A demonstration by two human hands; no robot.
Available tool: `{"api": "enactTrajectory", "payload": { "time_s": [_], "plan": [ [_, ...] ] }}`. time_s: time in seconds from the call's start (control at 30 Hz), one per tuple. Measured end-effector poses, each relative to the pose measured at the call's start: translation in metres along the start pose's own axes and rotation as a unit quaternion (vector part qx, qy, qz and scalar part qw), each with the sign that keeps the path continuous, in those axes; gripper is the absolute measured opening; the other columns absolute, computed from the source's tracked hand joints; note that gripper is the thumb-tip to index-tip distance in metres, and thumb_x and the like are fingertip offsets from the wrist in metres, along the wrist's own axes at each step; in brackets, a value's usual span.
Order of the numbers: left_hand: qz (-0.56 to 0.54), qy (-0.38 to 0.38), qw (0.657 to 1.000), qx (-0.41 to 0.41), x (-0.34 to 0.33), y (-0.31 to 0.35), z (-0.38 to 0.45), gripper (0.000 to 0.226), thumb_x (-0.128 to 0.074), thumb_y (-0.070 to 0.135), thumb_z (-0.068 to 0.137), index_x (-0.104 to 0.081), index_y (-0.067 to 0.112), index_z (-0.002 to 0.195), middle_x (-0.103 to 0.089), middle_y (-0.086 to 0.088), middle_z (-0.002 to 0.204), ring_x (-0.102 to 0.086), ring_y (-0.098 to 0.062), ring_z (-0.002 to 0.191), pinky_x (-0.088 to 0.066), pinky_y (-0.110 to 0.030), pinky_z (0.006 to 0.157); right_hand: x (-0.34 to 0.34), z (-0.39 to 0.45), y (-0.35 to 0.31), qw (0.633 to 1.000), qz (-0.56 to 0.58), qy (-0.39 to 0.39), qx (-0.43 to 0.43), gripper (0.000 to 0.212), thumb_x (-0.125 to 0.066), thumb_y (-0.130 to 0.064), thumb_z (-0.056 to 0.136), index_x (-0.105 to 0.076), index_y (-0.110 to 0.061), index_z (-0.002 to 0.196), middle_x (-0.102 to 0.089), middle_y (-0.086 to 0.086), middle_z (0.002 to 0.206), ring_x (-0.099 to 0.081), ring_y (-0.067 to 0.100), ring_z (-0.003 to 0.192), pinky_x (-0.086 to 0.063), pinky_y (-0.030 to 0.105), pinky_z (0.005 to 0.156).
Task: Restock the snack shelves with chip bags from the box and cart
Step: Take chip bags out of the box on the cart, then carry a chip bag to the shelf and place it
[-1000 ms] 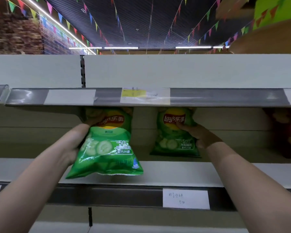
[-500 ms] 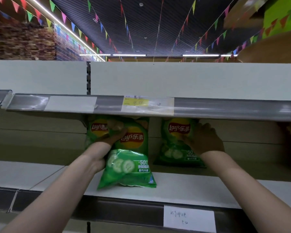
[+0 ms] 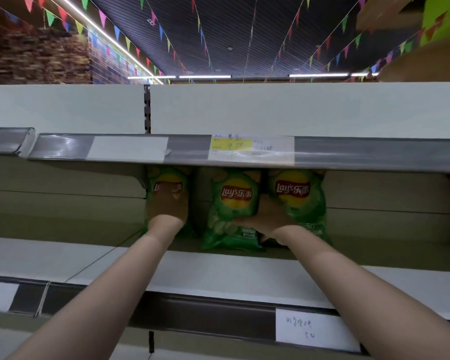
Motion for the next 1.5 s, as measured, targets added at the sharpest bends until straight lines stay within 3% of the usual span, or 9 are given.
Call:
{"api": "enactTrajectory", "payload": {
  "time_s": [0.17,0.3,0.67,0.77,0.87,0.97,1.1,1.4,1.5],
  "plan": [
    [0.182,-0.029,0.972,-0.144,0.003,-0.007,0.032,0.090,-0.066,0.041,0.084,-0.010,0.026,0.153,-0.013,-0.014,0.158,-0.022,-0.040,0.141,-0.030,-0.050,0.113,-0.020,0.030,-0.007,0.999,-0.043,0.010,0.020,0.095,-0.075,-0.032,0.083,-0.018,0.002,0.150,-0.047,0.016,0.142,-0.049,0.031,0.128,-0.046,0.038,0.103],
    [0.239,-0.084,0.957,-0.138,-0.005,-0.018,0.036,0.093,-0.061,0.040,0.091,0.010,0.037,0.151,0.021,-0.007,0.160,0.006,-0.037,0.148,-0.014,-0.049,0.120,-0.041,0.054,-0.005,0.998,-0.035,0.027,0.047,0.075,-0.078,-0.028,0.081,-0.039,-0.006,0.141,-0.055,0.012,0.135,-0.053,0.029,0.124,-0.045,0.038,0.104],
    [0.257,-0.113,0.952,-0.122,-0.008,-0.014,0.015,0.100,-0.059,0.047,0.091,0.021,0.035,0.148,0.030,-0.010,0.156,0.017,-0.038,0.146,-0.006,-0.050,0.118,-0.043,0.036,-0.009,0.994,-0.106,0.015,0.021,0.082,-0.064,-0.048,0.088,-0.031,0.000,0.145,-0.049,0.015,0.140,-0.052,0.031,0.123,-0.045,0.037,0.102],
    [0.204,-0.125,0.963,-0.125,-0.006,-0.005,-0.007,0.076,-0.051,0.045,0.095,-0.007,0.024,0.154,-0.006,-0.014,0.160,-0.015,-0.036,0.145,-0.025,-0.042,0.114,-0.029,0.013,-0.021,0.995,-0.096,0.000,0.008,0.074,-0.066,-0.049,0.087,-0.040,-0.008,0.143,-0.052,0.011,0.136,-0.054,0.028,0.119,-0.046,0.028,0.092],
    [0.142,-0.134,0.969,-0.151,-0.002,0.009,-0.045,0.029,-0.045,0.025,0.101,-0.049,0.011,0.125,-0.060,-0.014,0.111,-0.057,-0.031,0.096,-0.049,-0.036,0.080,-0.011,-0.024,-0.032,0.997,-0.077,0.015,0.024,0.067,-0.069,-0.038,0.088,-0.042,-0.011,0.142,-0.053,0.006,0.138,-0.054,0.022,0.113,-0.045,0.023,0.083],
    [0.056,-0.097,0.971,-0.210,0.001,0.025,-0.083,0.006,-0.050,0.022,0.099,-0.052,0.017,0.100,-0.053,-0.005,0.072,-0.049,-0.018,0.061,-0.036,-0.027,0.051,0.002,-0.065,-0.034,0.999,-0.029,0.033,0.020,0.046,-0.064,-0.022,0.093,-0.049,-0.006,0.134,-0.056,0.004,0.131,-0.056,0.024,0.115,-0.047,0.025,0.091],
    [-0.119,-0.132,0.943,-0.282,-0.015,0.035,-0.129,0.004,-0.055,0.019,0.096,-0.059,0.019,0.095,-0.065,0.005,0.089,-0.062,-0.015,0.086,-0.051,-0.029,0.076,0.019,-0.112,-0.025,0.994,-0.004,0.103,0.033,0.039,-0.072,-0.028,0.086,-0.061,-0.012,0.120,-0.068,0.004,0.114,-0.064,0.020,0.103,-0.053,0.035,0.091],
    [-0.238,-0.337,0.856,-0.311,-0.104,0.072,-0.244,0.016,-0.056,0.009,0.095,-0.064,0.019,0.087,-0.069,0.001,0.086,-0.067,-0.017,0.084,-0.058,-0.046,0.076,0.104,-0.233,0.045,0.978,0.021,0.204,-0.028,0.010,-0.063,-0.014,0.091,-0.066,-0.014,0.101,-0.067,-0.001,0.085,-0.067,0.003,0.072,-0.054,0.020,0.062],
    [-0.266,-0.408,0.820,-0.301,-0.149,0.093,-0.296,0.021,-0.057,0.009,0.094,-0.064,0.022,0.080,-0.071,0.000,0.081,-0.068,-0.022,0.083,-0.059,-0.043,0.072,0.146,-0.280,0.080,0.961,0.004,0.267,-0.075,0.011,-0.064,-0.020,0.091,-0.067,-0.016,0.100,-0.070,0.001,0.089,-0.068,0.009,0.077,-0.058,0.034,0.074]
  ]
}}
Point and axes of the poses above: each hand's wrist, its own z-axis towards the middle knuckle, its own x-axis out of the back of the hand, y = z × x, the point moved 3 cm from there along z, towards the middle knuckle
